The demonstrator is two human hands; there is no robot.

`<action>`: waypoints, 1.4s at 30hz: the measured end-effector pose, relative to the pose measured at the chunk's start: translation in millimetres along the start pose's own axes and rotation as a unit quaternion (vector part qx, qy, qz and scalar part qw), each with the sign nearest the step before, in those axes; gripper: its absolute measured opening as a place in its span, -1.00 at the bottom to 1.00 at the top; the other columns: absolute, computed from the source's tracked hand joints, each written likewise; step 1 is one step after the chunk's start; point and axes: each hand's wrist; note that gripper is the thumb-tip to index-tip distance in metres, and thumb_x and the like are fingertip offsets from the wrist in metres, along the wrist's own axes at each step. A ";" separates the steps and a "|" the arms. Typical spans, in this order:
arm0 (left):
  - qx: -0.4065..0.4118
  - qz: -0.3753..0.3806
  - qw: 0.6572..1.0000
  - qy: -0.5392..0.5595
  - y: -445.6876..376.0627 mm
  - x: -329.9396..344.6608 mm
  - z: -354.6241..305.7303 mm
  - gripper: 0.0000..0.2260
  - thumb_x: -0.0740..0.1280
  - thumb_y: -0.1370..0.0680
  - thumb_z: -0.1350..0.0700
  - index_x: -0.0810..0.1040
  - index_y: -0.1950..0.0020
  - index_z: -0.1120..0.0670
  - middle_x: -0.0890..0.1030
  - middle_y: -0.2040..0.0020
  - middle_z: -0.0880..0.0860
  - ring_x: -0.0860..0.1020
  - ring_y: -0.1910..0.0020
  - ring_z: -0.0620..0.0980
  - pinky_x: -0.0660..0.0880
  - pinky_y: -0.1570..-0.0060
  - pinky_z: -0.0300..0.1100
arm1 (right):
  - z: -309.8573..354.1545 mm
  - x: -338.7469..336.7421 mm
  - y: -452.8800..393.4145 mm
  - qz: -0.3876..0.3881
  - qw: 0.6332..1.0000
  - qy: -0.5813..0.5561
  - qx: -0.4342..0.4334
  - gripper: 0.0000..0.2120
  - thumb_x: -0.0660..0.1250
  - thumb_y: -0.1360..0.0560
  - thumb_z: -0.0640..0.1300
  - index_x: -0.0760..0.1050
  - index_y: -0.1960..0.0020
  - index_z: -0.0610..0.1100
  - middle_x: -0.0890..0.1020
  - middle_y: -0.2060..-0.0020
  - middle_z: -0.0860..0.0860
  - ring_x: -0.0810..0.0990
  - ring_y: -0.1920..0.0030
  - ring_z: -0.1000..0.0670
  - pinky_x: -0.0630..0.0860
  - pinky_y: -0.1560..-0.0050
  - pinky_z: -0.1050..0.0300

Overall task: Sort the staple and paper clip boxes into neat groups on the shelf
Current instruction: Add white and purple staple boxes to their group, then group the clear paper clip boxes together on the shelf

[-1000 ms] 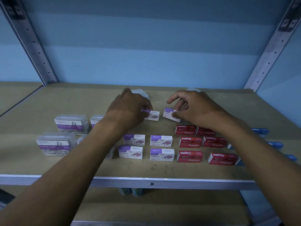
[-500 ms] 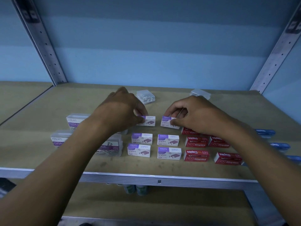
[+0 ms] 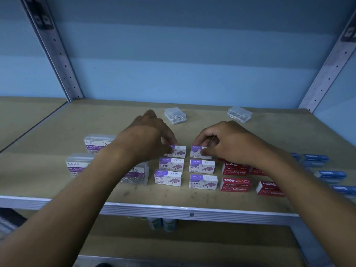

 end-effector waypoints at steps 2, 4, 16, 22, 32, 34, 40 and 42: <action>0.001 -0.003 1.000 0.001 -0.7 2.0 0.5 -0.86 0.46 -0.47 -0.01 0.69 0.01 -0.22 0.57 0.21 -0.26 0.31 -0.08 -0.09 0.20 0.09 -0.28 | -0.4 0.1 -0.1 0.001 1.000 0.003 -0.001 -0.81 0.53 -0.44 -0.14 0.70 0.01 0.11 0.70 0.21 0.19 0.64 0.22 0.28 0.48 0.20 0.39; -0.001 -0.004 1.000 0.002 -2.1 3.6 1.4 -0.86 0.45 -0.47 -0.01 0.69 0.01 -0.22 0.65 0.12 -0.22 0.31 -0.08 -0.08 0.21 0.09 -0.26 | -0.7 0.2 -0.4 0.005 1.000 0.003 0.000 -0.81 0.54 -0.44 -0.14 0.70 0.01 0.11 0.70 0.21 0.19 0.64 0.22 0.28 0.48 0.21 0.39; -0.034 -0.013 0.999 0.020 -23.5 3.8 21.0 -0.65 0.28 -0.53 -0.22 0.57 -0.27 -0.15 0.57 -0.27 -0.14 0.30 -0.26 -0.01 0.34 -0.22 -0.09 | -37.8 -37.9 -5.1 -0.096 0.994 0.006 0.043 -0.86 0.43 -0.52 0.03 0.69 -0.06 0.14 0.69 0.04 0.25 0.60 0.08 0.30 0.47 0.02 0.36; -0.040 0.038 0.998 -0.007 -61.6 13.7 28.1 -0.60 0.17 -0.59 -0.20 0.57 -0.20 0.05 0.57 -0.24 0.06 0.33 -0.29 0.13 0.16 -0.17 -0.15 | -85.7 -49.1 -14.4 -0.141 0.978 0.081 0.133 -0.71 0.37 -0.54 -0.09 0.64 -0.24 -0.01 0.65 -0.22 0.03 0.51 -0.05 0.10 0.37 0.05 0.26; -0.046 0.135 0.987 -0.070 -98.8 32.4 33.1 -0.41 0.02 -0.43 -0.51 0.47 -0.22 -0.17 0.49 -0.39 -0.01 0.37 -0.39 0.10 0.19 -0.40 0.12 | -116.0 -58.4 -44.9 -0.138 0.965 0.144 0.168 -0.38 0.39 -0.51 0.05 0.33 -0.52 -0.04 0.43 -0.45 -0.11 0.43 -0.40 -0.16 0.38 -0.30 0.03; -0.042 0.145 0.985 -0.080 -98.6 32.4 30.5 -0.37 0.06 -0.50 -0.43 0.39 -0.43 -0.10 0.39 -0.48 0.02 0.31 -0.46 0.09 0.11 -0.44 0.06 | -118.0 -56.3 -47.4 -0.107 0.968 0.151 0.168 -0.39 0.37 -0.53 0.05 0.32 -0.53 -0.05 0.44 -0.45 -0.09 0.43 -0.40 -0.16 0.39 -0.33 0.00; -0.074 0.155 0.982 -0.078 -95.2 33.3 30.4 -0.28 0.07 -0.46 -0.46 0.27 -0.51 -0.09 0.30 -0.53 0.08 0.23 -0.50 0.16 0.15 -0.45 0.10 | -118.6 -50.2 -50.0 -0.074 0.967 0.171 0.175 -0.59 0.29 -0.58 -0.02 0.45 -0.40 -0.10 0.53 -0.35 -0.11 0.51 -0.28 -0.17 0.40 -0.08 0.09; -0.068 0.149 0.984 -0.073 -94.1 32.1 30.6 -0.35 0.08 -0.50 -0.42 0.30 -0.48 -0.11 0.31 -0.52 0.09 0.23 -0.49 0.17 0.16 -0.45 0.11 | -119.1 -51.7 -50.0 -0.085 0.968 0.161 0.175 -0.54 0.33 -0.56 -0.06 0.43 -0.44 -0.08 0.49 -0.40 -0.12 0.49 -0.32 -0.18 0.39 -0.11 0.09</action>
Point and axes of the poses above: each hand's wrist, its own y-axis away from the middle knuckle, its own x-axis out of the palm, z = x × y
